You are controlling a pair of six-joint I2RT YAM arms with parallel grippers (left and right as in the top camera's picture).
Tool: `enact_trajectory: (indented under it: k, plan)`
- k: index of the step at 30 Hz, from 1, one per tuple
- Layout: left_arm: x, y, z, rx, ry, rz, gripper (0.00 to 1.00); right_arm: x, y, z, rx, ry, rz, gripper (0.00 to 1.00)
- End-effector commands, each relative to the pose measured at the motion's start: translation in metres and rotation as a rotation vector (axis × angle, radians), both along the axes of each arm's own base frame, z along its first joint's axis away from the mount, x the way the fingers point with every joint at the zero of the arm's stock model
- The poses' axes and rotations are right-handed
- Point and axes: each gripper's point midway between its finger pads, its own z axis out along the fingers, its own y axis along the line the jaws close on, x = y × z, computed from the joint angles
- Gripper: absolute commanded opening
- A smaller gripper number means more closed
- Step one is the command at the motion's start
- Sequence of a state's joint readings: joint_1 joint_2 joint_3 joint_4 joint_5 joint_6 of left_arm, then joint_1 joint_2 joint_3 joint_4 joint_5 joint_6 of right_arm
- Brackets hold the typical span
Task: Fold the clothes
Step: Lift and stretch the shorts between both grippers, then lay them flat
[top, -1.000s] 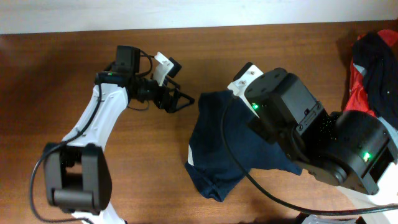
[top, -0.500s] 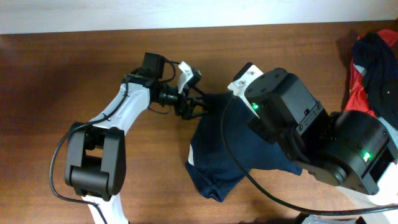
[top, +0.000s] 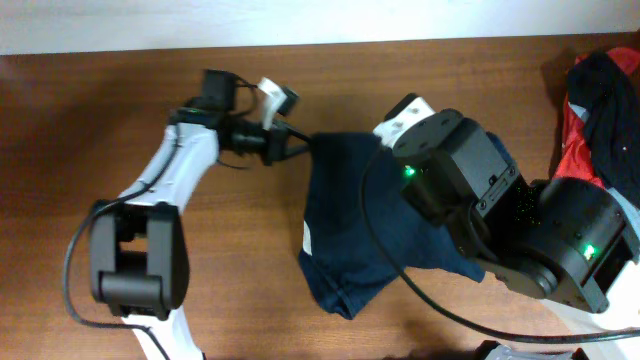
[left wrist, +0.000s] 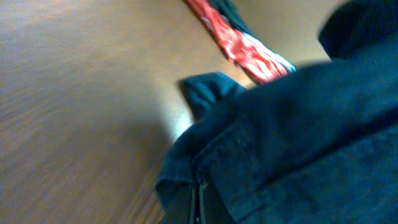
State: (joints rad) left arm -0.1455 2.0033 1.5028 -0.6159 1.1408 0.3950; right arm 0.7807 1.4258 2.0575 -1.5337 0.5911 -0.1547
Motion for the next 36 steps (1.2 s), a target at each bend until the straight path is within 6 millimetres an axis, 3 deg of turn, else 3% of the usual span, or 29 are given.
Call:
enact_trajectory:
  k: [1, 8, 13, 16, 24, 30, 34, 36]
  plan:
    - [0.018, 0.042, 0.055, 0.046, -0.068, 0.15, 0.0, 0.005, -0.029, 0.027, 0.068, -0.154, -0.227, 0.04]
    - [0.002, 0.099, 0.144, 0.254, -0.227, 0.379, 0.0, 0.01, -0.053, 0.038, 0.161, -0.249, -0.425, 0.05]
    - [-0.029, 0.134, 0.216, 0.39, -0.355, 0.615, 0.0, 0.013, -0.066, 0.035, 0.278, -0.257, -0.541, 0.05]
    - [-0.059, 0.145, 0.254, 0.4, -0.417, 0.703, 0.0, 0.013, -0.065, 0.031, 0.343, -0.229, -0.559, 0.05]
    - [-0.138, 0.151, 0.306, 0.361, -0.528, 0.787, 0.0, -0.001, -0.069, 0.038, 0.398, -0.217, -0.523, 0.04]
    - [-0.188, 0.151, 0.338, 0.322, -0.605, 0.813, 0.0, -0.029, -0.045, 0.038, 0.5, -0.085, -0.304, 0.04]
    - [-0.211, 0.157, 0.357, 0.317, -0.634, 0.863, 0.0, -0.045, -0.033, 0.039, 0.581, -0.025, -0.223, 0.04]
    - [-0.209, 0.168, 0.357, 0.336, -0.613, 0.934, 0.0, -0.045, -0.034, 0.039, 0.582, -0.026, -0.223, 0.04]
